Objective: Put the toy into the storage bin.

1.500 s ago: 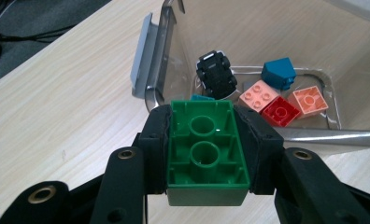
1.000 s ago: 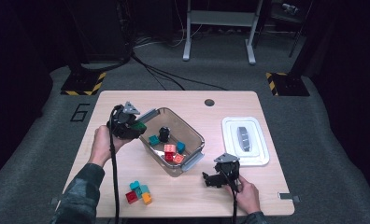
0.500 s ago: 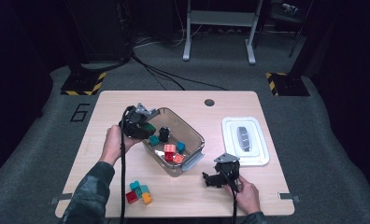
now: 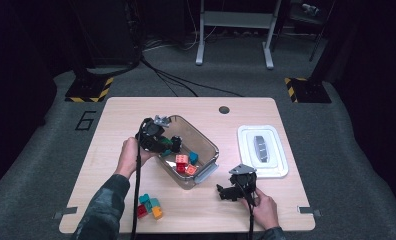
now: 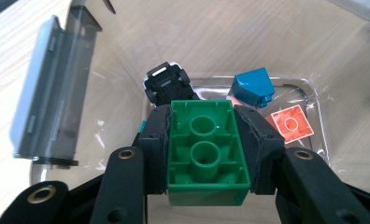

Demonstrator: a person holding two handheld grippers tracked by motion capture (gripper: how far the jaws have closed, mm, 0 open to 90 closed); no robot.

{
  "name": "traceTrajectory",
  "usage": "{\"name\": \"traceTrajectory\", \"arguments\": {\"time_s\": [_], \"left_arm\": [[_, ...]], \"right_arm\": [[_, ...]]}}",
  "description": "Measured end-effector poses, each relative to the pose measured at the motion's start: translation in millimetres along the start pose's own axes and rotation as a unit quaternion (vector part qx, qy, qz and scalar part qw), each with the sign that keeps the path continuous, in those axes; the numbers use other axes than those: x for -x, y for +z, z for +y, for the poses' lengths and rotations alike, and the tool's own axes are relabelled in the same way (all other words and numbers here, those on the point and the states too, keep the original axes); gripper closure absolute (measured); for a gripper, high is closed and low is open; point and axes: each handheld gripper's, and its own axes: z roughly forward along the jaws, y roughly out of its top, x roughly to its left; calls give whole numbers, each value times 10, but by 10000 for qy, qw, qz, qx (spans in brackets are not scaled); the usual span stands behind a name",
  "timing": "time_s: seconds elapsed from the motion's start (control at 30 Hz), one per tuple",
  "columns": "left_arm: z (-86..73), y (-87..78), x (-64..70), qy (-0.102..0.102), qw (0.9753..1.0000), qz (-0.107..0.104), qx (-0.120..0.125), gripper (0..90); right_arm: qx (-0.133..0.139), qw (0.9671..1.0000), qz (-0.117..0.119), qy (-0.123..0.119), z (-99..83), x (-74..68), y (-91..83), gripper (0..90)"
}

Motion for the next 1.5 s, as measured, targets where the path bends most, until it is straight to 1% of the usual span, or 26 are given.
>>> {"name": "traceTrajectory", "arguments": {"time_s": [0.03,0.17,0.23,0.37,0.4,0.43,0.53,0.57,0.6,0.63,0.7,0.73,0.8,0.9,0.97,1.03,1.07,1.2,1.3,1.43,1.5], "left_arm": [[-6,13,-5,17,10000,-16,-27,584],[-36,45,-11,-19,9999,-60,-122,583],[-43,43,-11,-55,9999,-75,-127,583],[-48,27,-13,-23,9998,-46,-168,579],[-50,24,-13,-58,9998,-67,-152,570],[-53,17,-17,-46,9999,-57,-147,565],[-66,13,-21,-96,9998,-70,-171,511],[-70,1,-27,-74,9998,-61,-170,499],[-77,-14,-28,-107,9998,-106,-141,469],[-85,-38,-29,-83,9999,-84,-106,448],[-105,-88,-20,-102,9999,-100,-40,374],[-117,-118,-18,-70,9999,-71,-23,342],[-145,-176,-7,-82,10000,-30,38,277],[-214,-292,-8,-96,9998,51,136,193],[-279,-388,-22,-92,9996,93,231,179],[-338,-455,-25,-128,9994,109,308,159],[-376,-485,-18,-151,9991,151,362,153],[-529,-602,-9,-84,9989,173,416,140],[-658,-655,19,-57,9988,206,444,114],[-853,-664,47,-149,9985,203,482,94],[-944,-656,63,-245,9981,213,518,84]], "right_arm": [[-1,10000,0,2,0,0,0,0],[-2,10000,0,2,0,0,0,0],[-3,10000,0,4,0,0,0,0],[-1,10000,0,2,0,0,0,0],[-1,10000,0,2,0,0,0,0],[-1,10000,1,2,0,0,0,0],[-1,10000,-1,2,0,0,0,0],[-1,10000,0,0,0,0,0,0],[0,10000,0,2,0,0,0,0],[-1,10000,-1,2,0,0,0,0],[-1,10000,-1,2,0,0,0,0],[-1,10000,0,1,0,0,0,0],[-2,10000,0,2,0,0,0,0],[-2,10000,1,2,0,0,0,0],[-2,10000,1,1,0,0,0,0],[-1,10000,1,0,0,0,0,0],[-1,10000,1,1,0,0,0,0],[-1,10000,0,1,0,0,0,0],[-2,10000,1,0,0,0,0,0],[-2,10000,1,2,0,0,0,0],[-1,10000,1,2,0,0,0,0]]}}
